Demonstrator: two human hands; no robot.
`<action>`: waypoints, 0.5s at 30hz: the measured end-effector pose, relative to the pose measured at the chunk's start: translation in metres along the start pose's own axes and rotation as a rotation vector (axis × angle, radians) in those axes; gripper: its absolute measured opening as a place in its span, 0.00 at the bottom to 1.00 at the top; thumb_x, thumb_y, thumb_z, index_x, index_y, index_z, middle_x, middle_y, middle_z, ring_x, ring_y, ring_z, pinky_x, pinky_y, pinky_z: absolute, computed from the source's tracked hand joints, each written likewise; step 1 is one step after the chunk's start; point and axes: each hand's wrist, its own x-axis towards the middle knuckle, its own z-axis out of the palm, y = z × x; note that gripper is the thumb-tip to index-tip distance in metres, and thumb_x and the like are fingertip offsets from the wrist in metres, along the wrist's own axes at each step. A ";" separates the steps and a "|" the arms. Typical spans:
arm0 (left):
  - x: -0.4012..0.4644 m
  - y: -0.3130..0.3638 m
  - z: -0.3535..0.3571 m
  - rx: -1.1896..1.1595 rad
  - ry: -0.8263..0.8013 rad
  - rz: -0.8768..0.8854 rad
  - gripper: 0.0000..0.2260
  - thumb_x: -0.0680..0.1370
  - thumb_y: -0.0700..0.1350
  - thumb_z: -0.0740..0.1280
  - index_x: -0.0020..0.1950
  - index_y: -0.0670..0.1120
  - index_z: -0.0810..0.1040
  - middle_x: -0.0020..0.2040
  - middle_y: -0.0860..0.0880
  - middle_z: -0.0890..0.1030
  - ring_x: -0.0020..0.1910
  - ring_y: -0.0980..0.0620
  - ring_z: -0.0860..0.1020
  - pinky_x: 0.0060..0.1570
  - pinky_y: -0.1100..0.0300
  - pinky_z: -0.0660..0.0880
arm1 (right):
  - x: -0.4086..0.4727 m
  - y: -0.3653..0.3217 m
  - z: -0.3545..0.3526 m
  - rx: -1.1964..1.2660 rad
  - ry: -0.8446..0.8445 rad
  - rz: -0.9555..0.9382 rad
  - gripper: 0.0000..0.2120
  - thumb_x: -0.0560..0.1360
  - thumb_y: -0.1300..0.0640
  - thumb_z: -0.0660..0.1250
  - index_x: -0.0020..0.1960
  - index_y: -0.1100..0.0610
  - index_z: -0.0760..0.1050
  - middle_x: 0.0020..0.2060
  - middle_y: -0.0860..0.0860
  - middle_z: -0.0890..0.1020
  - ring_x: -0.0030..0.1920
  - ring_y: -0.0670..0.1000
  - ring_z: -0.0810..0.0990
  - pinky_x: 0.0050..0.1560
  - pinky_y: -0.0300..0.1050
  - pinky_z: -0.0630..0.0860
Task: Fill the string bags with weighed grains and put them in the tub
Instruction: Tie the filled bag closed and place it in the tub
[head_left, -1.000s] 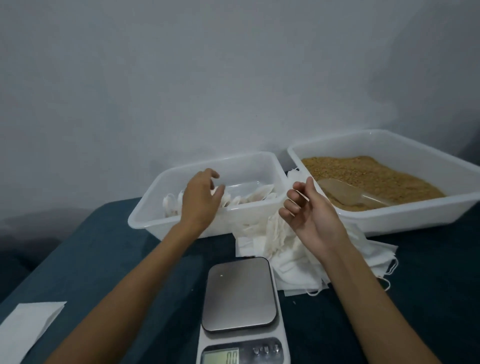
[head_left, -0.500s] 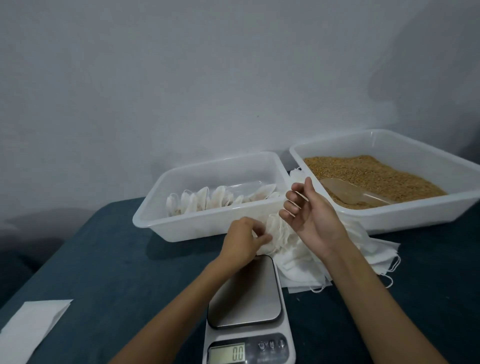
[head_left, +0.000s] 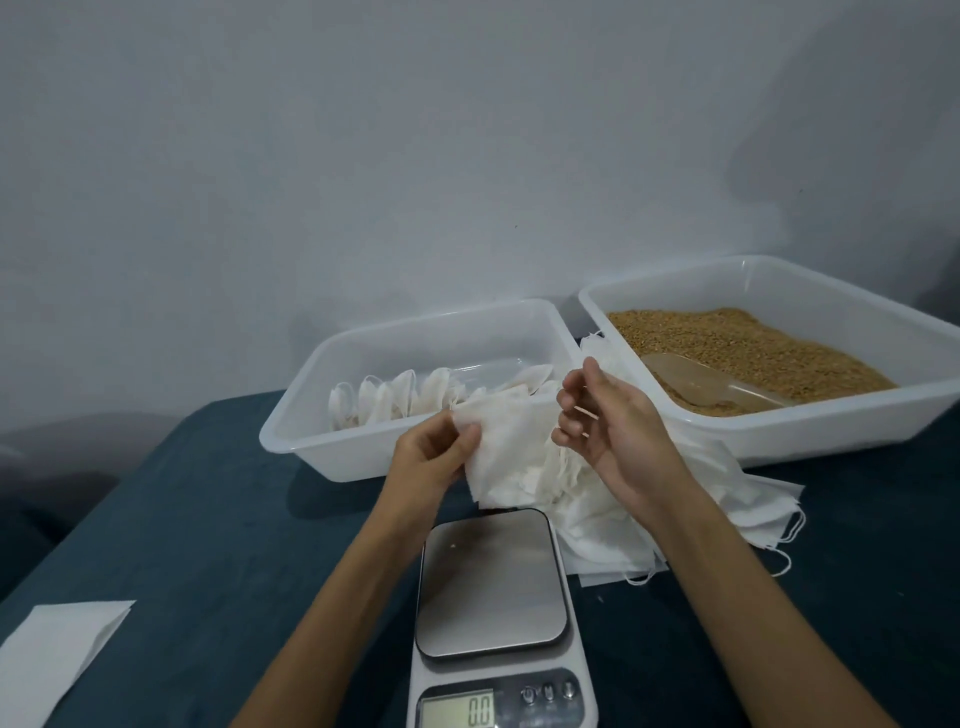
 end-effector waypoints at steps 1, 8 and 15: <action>-0.003 0.001 -0.002 -0.087 -0.012 -0.017 0.11 0.79 0.46 0.70 0.58 0.45 0.86 0.58 0.44 0.86 0.56 0.49 0.84 0.53 0.57 0.81 | -0.001 0.002 0.002 -0.109 0.003 -0.015 0.15 0.83 0.49 0.62 0.47 0.58 0.80 0.38 0.53 0.78 0.31 0.49 0.72 0.37 0.43 0.76; -0.016 -0.005 -0.001 -0.084 0.028 -0.023 0.09 0.78 0.49 0.72 0.56 0.50 0.87 0.55 0.44 0.87 0.55 0.45 0.85 0.49 0.59 0.81 | -0.011 0.010 0.016 -0.501 -0.171 -0.030 0.18 0.75 0.41 0.70 0.58 0.50 0.84 0.45 0.48 0.85 0.34 0.51 0.73 0.39 0.41 0.75; -0.025 -0.005 -0.001 -0.050 0.009 0.038 0.09 0.80 0.45 0.72 0.56 0.42 0.86 0.53 0.38 0.86 0.52 0.46 0.85 0.51 0.56 0.83 | -0.011 0.018 0.013 -0.594 -0.186 -0.044 0.06 0.77 0.53 0.72 0.50 0.53 0.86 0.41 0.52 0.84 0.37 0.49 0.77 0.33 0.39 0.73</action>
